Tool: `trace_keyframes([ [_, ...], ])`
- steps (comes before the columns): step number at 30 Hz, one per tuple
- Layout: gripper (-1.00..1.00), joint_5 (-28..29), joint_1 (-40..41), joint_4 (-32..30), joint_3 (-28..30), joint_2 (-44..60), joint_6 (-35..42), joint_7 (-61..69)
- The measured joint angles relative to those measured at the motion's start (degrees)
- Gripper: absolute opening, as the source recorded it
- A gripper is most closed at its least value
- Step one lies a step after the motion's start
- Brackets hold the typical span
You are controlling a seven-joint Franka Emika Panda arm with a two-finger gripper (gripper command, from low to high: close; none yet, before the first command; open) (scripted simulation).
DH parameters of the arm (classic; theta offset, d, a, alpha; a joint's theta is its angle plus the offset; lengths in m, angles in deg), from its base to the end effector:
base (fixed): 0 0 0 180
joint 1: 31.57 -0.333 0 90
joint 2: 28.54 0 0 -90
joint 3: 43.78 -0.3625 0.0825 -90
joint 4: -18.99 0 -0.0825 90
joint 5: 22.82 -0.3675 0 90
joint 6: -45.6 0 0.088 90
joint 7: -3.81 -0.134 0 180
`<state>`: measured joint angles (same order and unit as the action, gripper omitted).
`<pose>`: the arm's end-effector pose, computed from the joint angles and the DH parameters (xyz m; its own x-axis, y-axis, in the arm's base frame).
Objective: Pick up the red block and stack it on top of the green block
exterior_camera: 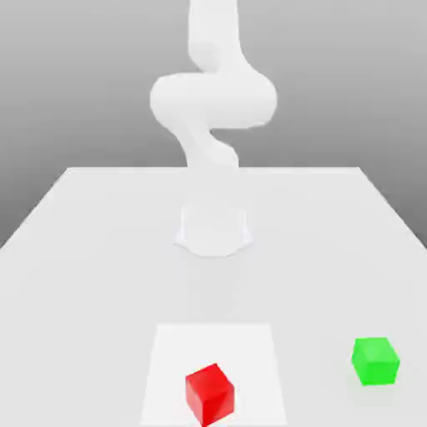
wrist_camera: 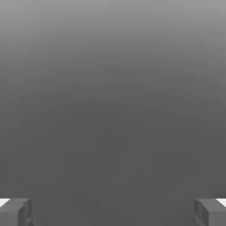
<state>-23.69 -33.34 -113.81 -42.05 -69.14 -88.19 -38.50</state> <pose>0.3520 -0.0036 0.6883 0.5583 -0.6857 0.4670 -0.4982 -0.7272 -0.4722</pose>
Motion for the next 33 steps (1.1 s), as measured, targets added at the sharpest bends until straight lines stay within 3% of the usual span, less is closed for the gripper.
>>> trace_keyframes([
  [13, 0.0, -5.22, -6.91, -5.3, 6.64, 27.47, -10.47, 18.88],
  [19, 0.0, -6.25, -7.49, -7.73, 6.96, 39.83, -15.28, 26.53],
  [24, 0.0, -3.91, -7.0, -9.83, 6.96, 49.74, -19.48, 30.6],
  [29, 0.0, -5.74, -5.38, -8.96, 4.94, 59.98, -27.21, 33.23],
  [30, -1.0, -6.29, -4.95, -8.71, 4.4, 61.65, -28.58, 33.66],
  [33, -1.0, -6.27, -4.94, -8.71, 4.39, 61.65, -28.54, 33.64],
])
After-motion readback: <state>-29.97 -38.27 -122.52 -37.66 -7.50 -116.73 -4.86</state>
